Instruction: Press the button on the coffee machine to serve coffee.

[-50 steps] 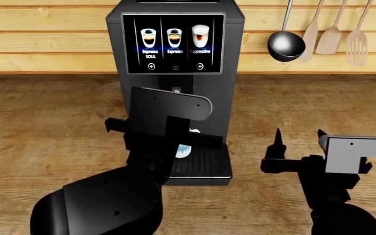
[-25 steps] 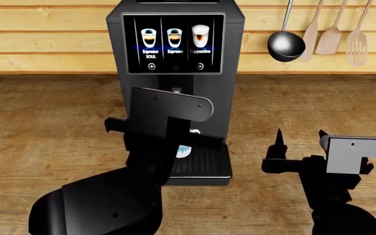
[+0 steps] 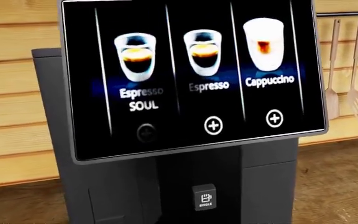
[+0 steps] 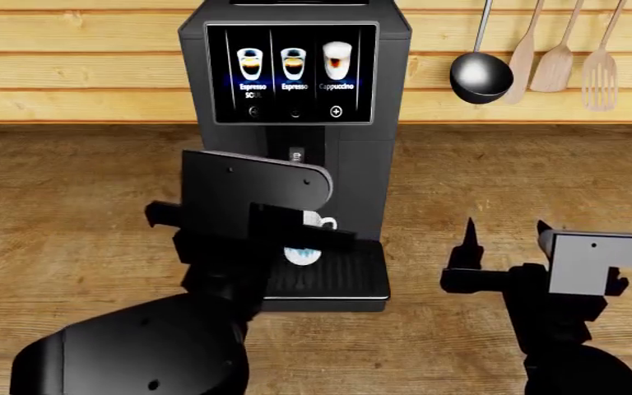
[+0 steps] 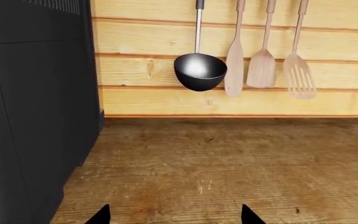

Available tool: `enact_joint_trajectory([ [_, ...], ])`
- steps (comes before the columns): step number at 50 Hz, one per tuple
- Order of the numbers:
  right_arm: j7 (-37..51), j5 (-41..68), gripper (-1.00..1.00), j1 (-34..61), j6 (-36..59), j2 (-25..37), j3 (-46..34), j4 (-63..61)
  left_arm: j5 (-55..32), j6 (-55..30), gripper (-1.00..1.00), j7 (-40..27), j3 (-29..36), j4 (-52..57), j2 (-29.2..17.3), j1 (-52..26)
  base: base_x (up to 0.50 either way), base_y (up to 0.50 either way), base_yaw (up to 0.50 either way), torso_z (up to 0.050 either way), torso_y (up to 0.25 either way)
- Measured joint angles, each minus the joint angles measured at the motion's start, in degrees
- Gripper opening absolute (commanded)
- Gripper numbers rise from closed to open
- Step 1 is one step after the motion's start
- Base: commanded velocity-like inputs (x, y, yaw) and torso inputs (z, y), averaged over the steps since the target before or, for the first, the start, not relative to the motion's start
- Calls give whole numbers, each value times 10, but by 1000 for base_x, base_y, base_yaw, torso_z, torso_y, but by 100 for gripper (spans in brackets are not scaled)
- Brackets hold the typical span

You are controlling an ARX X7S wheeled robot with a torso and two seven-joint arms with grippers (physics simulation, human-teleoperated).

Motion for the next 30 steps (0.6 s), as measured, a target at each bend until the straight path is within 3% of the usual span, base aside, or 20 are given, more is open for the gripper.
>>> enact_joint_trajectory([
  [17, 5, 5, 100, -8, -1, 2, 6, -7, 38, 45, 100, 38, 1, 2, -62, 31, 0, 0, 0, 0, 0],
  [30, 8, 11, 100, -7, 5, 5, 8, -13, 64, 119, 100, 101, -43, -36, -135, 83, 0, 0, 0, 0, 0],
])
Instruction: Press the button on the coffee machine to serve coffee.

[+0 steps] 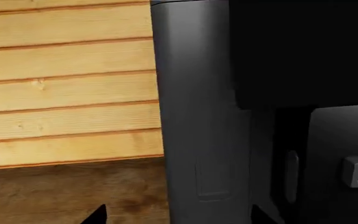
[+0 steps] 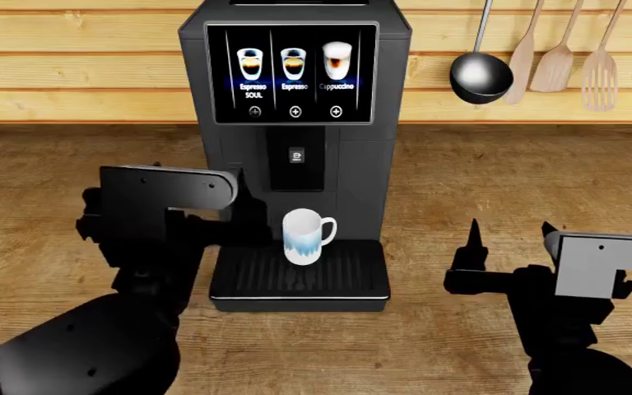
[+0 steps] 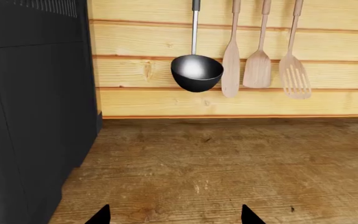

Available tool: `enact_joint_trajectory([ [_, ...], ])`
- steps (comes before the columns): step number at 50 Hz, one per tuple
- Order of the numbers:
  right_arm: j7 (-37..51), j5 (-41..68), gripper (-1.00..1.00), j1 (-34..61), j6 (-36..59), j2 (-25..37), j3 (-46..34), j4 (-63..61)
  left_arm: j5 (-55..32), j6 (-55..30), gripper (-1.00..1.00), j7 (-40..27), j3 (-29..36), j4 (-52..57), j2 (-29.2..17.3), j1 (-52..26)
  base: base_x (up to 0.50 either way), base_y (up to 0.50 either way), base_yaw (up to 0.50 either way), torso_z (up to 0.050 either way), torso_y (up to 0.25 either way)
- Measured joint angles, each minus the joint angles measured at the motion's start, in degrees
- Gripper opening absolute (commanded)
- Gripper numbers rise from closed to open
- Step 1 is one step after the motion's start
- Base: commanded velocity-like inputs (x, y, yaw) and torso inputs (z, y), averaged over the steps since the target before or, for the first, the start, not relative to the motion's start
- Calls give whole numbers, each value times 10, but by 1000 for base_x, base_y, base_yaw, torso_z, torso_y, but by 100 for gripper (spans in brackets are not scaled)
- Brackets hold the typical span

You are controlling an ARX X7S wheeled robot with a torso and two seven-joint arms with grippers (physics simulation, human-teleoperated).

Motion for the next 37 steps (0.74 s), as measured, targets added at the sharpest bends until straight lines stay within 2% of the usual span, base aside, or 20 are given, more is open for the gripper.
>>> enact_joint_trajectory([
  [13, -1, 1, 100, -3, -7, 0, -2, 3, 22, 115, 100, 103, -56, -75, -52, 69, 0, 0, 0, 0, 0],
  [20, -4, 0, 100, -11, -18, -1, -2, 8, 46, 162, 100, 144, -64, -125, -64, 101, 0, 0, 0, 0, 0],
  [37, -10, -1, 100, -32, -42, -7, 3, 33, 92, 226, 100, 192, -64, -217, -76, 153, 0, 0, 0, 0, 0],
])
